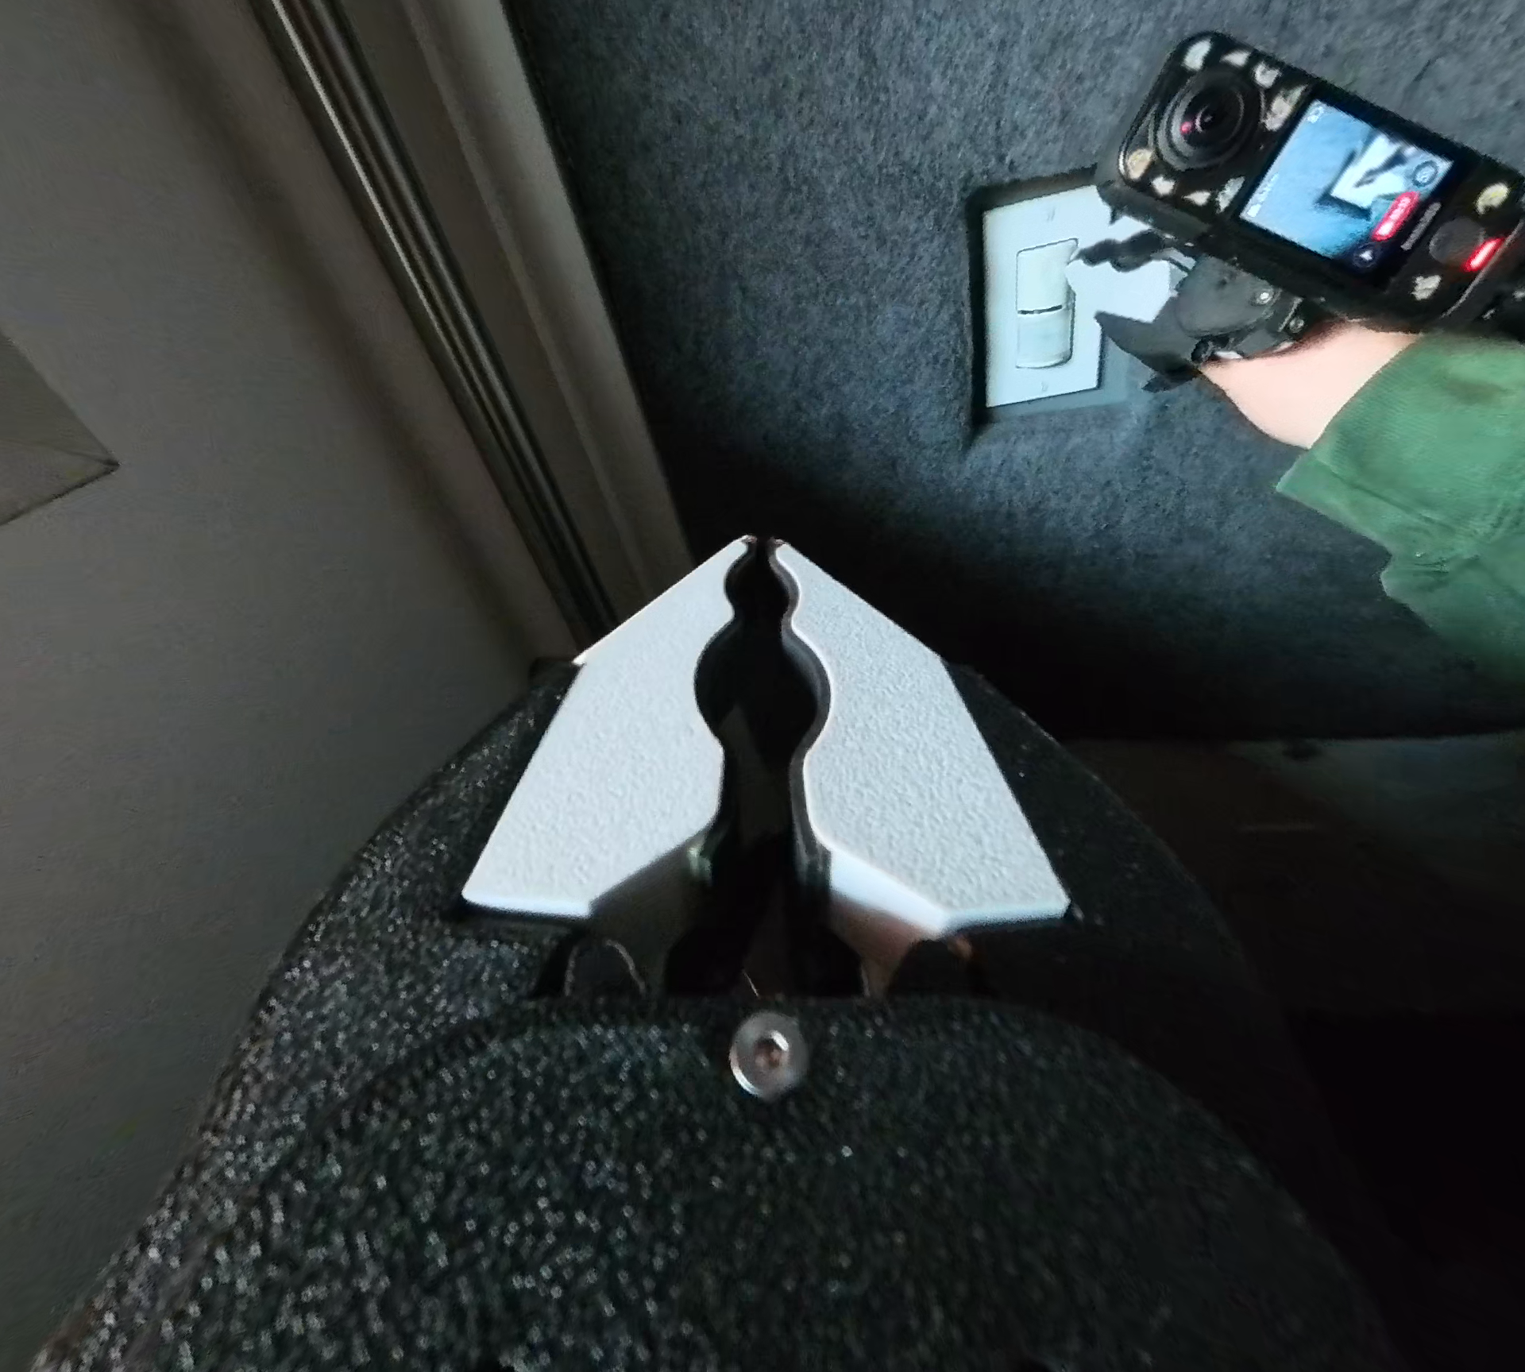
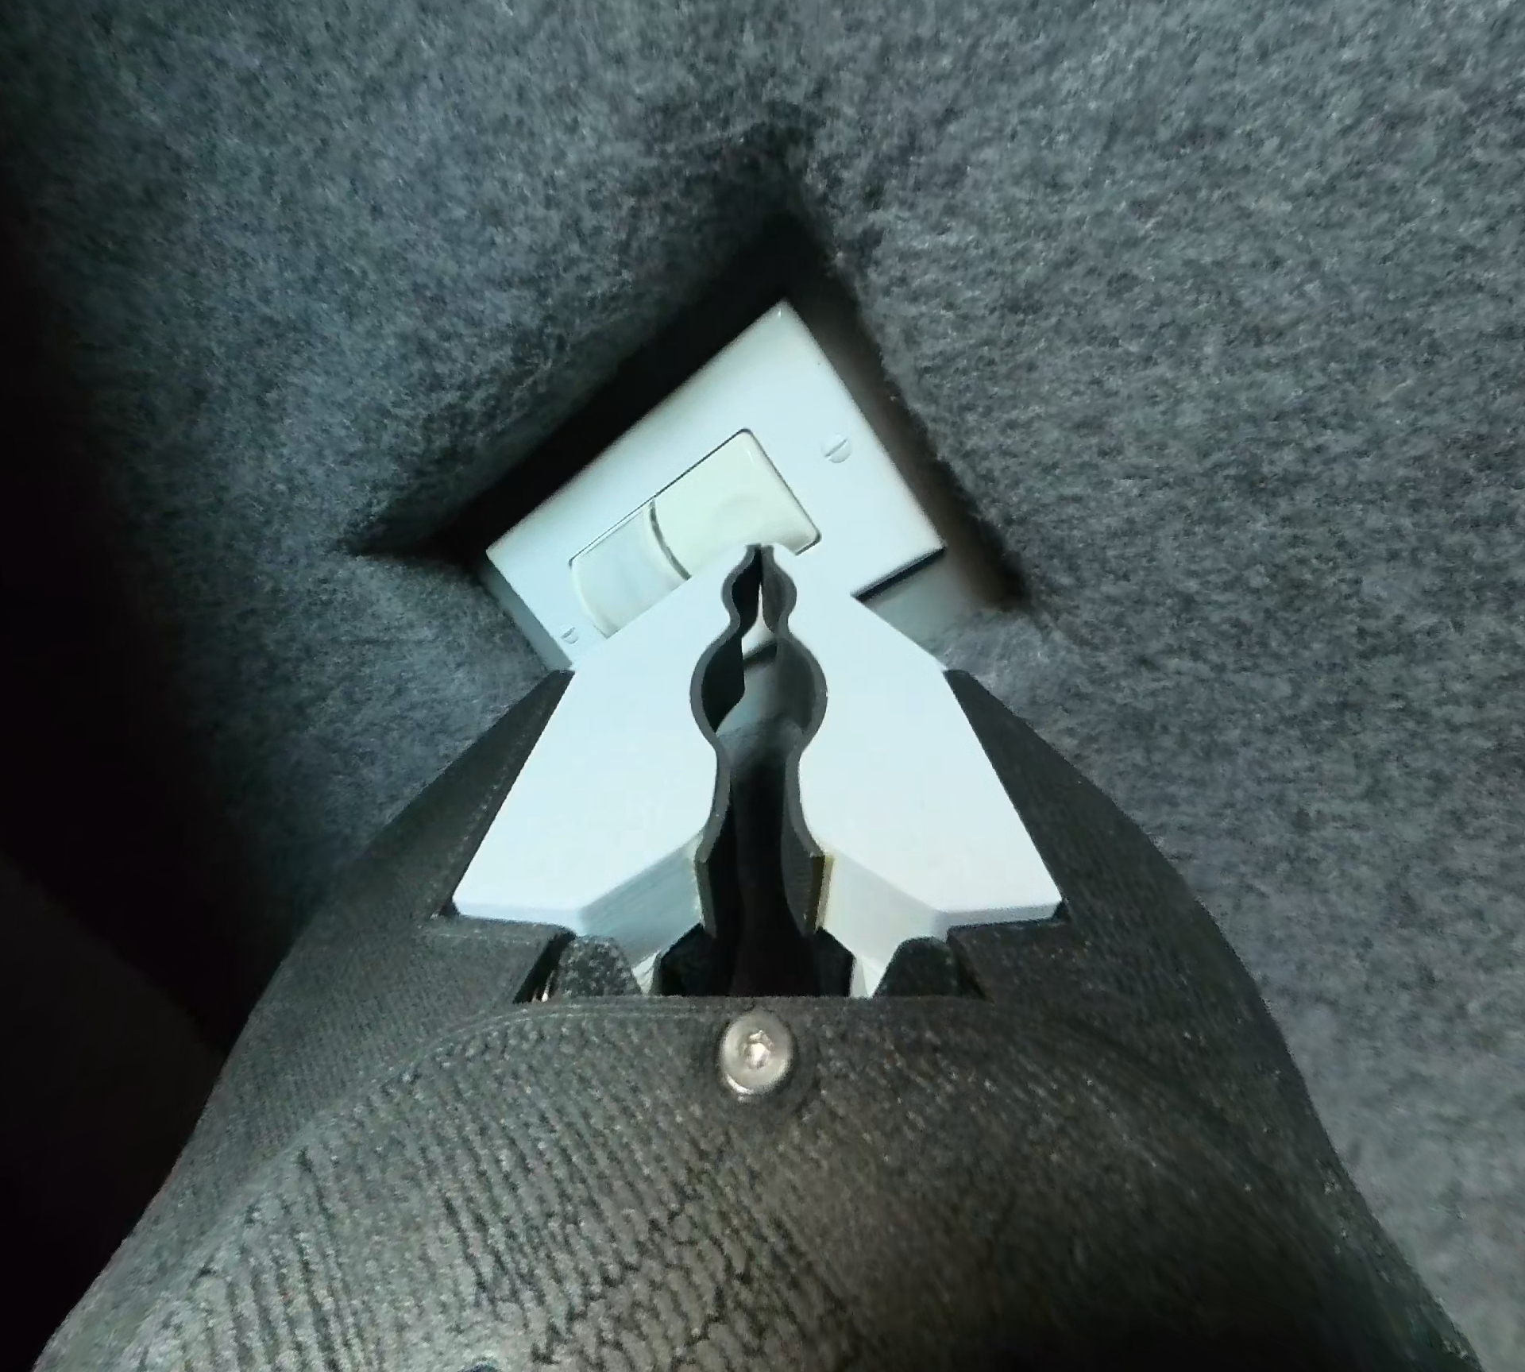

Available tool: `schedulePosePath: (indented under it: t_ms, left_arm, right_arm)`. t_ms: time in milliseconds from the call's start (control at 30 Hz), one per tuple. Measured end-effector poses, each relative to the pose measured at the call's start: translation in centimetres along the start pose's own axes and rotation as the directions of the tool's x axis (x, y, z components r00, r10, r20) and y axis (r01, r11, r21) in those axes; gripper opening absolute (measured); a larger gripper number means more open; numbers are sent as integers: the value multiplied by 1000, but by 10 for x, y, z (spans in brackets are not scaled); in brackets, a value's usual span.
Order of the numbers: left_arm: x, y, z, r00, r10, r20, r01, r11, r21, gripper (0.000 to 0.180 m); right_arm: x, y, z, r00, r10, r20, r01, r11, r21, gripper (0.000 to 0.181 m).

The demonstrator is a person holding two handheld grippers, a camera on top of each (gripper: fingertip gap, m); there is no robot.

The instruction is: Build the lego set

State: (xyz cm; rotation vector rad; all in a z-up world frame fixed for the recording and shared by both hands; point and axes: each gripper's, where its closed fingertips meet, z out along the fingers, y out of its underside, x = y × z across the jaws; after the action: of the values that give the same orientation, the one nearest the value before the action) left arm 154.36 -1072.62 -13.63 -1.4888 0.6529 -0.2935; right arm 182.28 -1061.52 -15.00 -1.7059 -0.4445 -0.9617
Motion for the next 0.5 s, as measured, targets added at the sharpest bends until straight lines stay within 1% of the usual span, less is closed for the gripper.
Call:
schedulePosePath:
  t_ms: [400,433,467,500]
  left_arm:
    - [0,3,3,1000,-9,-12,9,1000,-4,0]
    - [-1,4,4,1000,-10,-11,10,1000,-5,0]
    - [-2,4,5,1000,-10,-8,10,1000,-5,0]
    - [-2,5,5,1000,-9,-3,9,1000,-4,0]
  right_arm:
    - [-3,-4,0,1000,-23,4,23,1000,8,0]
    - [-4,-8,-3,1000,-18,11,18,1000,25,0]
    - [-7,-19,-11,999,-4,37,2,997,72,0]
    - [-15,-37,-24,996,20,91,-35,987,159,0]
